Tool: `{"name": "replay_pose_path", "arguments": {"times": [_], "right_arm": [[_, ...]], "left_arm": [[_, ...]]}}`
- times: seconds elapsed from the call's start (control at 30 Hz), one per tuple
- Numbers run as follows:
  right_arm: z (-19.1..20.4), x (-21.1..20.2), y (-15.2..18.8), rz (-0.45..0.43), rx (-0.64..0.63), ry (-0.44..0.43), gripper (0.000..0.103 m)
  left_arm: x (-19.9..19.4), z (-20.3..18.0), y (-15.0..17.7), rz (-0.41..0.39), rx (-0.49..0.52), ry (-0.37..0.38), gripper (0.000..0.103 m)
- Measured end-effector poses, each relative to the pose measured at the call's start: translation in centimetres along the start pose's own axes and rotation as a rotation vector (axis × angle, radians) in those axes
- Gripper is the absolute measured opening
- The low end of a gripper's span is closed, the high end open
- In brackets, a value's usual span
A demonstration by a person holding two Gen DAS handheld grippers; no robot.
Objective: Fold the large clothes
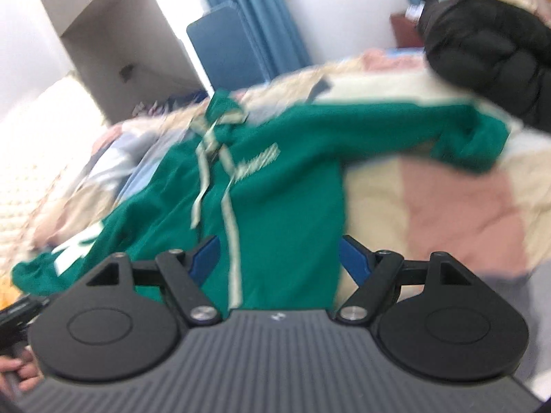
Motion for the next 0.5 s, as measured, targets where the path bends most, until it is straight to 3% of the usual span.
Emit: {"name": "replay_pose_path", "arguments": {"times": [0.2,0.37,0.5], "right_arm": [[1.3,1.8,4.5,0.033,-0.04,-0.002,0.077],[0.7,4.3,7.4,0.103,-0.038,0.022,0.077],[0.6,5.0,7.2,0.089,-0.032,0.013,0.077]], "left_arm": [[2.4,1.6,2.9,0.047,0.05,-0.072,0.054],[3.6,3.5,2.2,0.043,0.062,-0.122,0.062],[5.0,5.1,1.3,0.035,0.037,-0.189,0.062]]}}
Point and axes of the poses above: each gripper's, at about its wrist camera, not at the fingertips, and x roughly the way its jaws point, z to its left, y to its underside, the point moved 5 cm from there along x, roughly the way its jaws point, and after that the axes turned 5 degrees about -x, right-handed, at the moved point
